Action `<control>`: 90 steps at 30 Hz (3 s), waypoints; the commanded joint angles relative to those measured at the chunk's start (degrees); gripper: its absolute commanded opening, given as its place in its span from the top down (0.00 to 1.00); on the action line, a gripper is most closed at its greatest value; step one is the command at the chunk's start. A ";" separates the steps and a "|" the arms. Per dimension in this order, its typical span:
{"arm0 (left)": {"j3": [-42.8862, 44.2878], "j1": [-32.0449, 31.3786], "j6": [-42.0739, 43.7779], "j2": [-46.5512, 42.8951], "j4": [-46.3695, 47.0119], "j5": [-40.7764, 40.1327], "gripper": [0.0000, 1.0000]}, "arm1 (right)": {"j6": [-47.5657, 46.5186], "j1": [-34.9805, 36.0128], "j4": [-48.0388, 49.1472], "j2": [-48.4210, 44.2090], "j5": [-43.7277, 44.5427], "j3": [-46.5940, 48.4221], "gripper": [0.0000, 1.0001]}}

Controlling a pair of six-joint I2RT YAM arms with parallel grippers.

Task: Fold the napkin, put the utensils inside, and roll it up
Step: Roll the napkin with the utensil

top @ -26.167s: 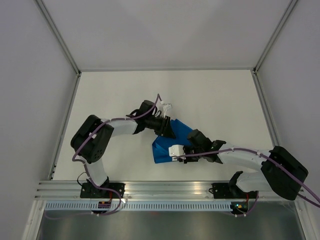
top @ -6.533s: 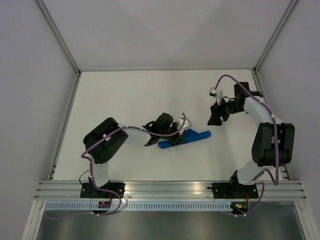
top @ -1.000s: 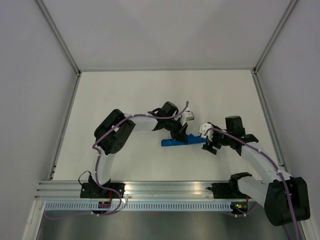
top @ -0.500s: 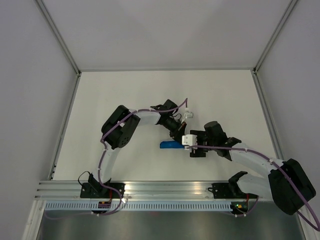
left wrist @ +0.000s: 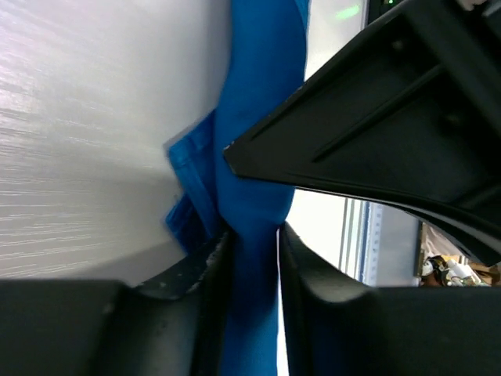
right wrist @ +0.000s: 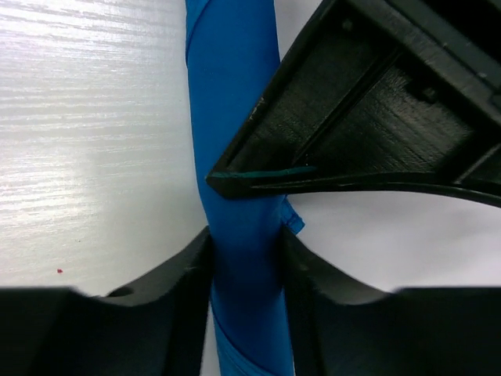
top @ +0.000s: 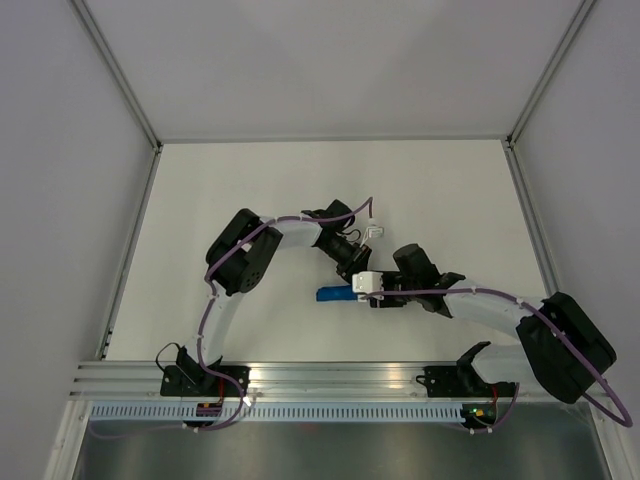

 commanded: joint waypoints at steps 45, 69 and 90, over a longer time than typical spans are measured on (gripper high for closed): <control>-37.40 3.28 -53.07 -34.26 44.55 -57.61 0.51 | 44.54 -8.26 -20.69 41.47 -7.60 40.23 0.80; -27.12 -2.71 -63.36 -26.18 29.18 -82.23 0.46 | 61.07 -8.53 -9.79 42.34 -12.00 40.49 0.80; -15.96 -2.71 -60.56 -16.60 17.04 -83.73 0.71 | 62.48 -9.58 -6.45 41.03 -17.27 40.05 0.75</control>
